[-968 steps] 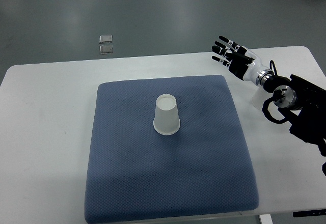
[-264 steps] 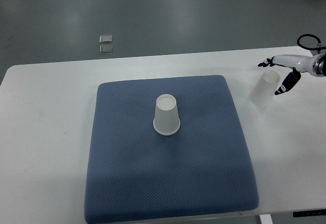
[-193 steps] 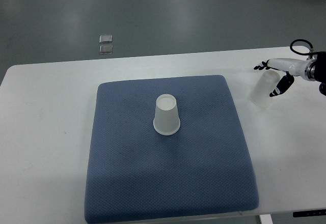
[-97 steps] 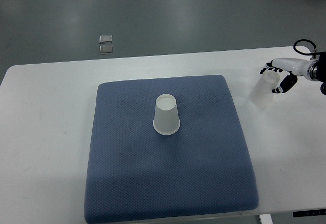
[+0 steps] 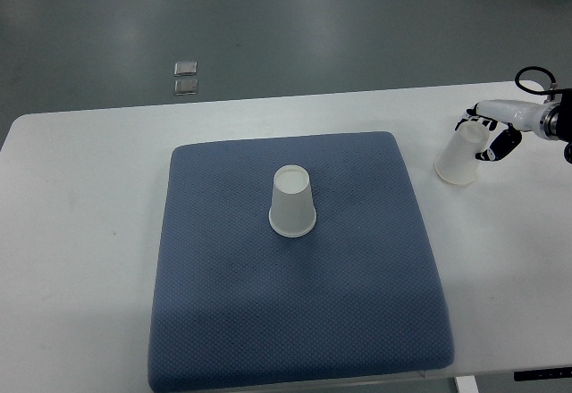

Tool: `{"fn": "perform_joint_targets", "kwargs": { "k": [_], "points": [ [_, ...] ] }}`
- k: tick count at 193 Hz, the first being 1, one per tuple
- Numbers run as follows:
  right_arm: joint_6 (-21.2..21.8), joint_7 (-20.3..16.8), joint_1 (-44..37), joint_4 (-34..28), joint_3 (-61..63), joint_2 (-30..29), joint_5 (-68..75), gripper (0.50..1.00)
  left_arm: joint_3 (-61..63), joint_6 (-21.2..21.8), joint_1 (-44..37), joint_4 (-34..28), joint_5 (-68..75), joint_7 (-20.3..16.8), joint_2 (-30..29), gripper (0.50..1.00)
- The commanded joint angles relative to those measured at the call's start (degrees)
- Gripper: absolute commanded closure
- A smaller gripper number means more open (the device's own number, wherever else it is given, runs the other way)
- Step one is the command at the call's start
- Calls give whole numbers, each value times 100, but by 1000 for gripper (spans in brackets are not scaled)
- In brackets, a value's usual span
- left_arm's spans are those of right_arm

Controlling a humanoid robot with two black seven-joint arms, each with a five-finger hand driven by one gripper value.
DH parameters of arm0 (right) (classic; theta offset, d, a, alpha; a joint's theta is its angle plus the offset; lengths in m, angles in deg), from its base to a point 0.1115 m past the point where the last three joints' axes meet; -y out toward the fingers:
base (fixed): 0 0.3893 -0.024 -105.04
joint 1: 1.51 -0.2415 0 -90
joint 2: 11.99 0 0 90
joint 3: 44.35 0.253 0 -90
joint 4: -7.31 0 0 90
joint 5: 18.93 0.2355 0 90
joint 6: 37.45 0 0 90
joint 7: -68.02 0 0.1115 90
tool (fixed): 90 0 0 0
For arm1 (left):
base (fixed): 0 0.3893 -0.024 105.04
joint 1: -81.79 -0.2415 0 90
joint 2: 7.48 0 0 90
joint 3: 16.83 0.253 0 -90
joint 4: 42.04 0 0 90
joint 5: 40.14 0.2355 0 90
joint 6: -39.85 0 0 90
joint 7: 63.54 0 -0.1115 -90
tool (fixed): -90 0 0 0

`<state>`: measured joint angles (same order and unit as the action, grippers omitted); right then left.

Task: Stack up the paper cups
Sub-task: 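Close the right hand's fingers around the white paper cup, then lift the cup with the right hand and carry it over the inverted cup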

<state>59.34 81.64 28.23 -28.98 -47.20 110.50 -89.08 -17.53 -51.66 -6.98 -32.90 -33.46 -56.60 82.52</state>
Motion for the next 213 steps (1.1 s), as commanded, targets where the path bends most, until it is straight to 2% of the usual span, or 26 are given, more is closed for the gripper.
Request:
{"fn": "perform_joint_targets", "kwargs": {
  "k": [1,17,74,104,136,188,213],
  "points": [
    [6,9,-13,-9,13,3,18,824,0,2,0,0,0,0,0,500],
    [15,18,-22,-9,13,12,45,840,0,-7,0,0,0,0,0,500],
    [111,202,-347,-123,57,161,45,840,0,2,0,0,0,0,0,500],
    [349,466,-733,-826,83,539,54,840,0,2,0,0,0,0,0,500],
    [498,554,-1269,-1986,83,987,220,840,0,-7,0,0,0,0,0,500],
    [560,563,-1999,-3349,74,1023,247,838,0,-7,0,0,0,0,0,500],
    [867,554,-2386,-3639,74,838,247,838,0,2,0,0,0,0,0,500]
  ]
}}
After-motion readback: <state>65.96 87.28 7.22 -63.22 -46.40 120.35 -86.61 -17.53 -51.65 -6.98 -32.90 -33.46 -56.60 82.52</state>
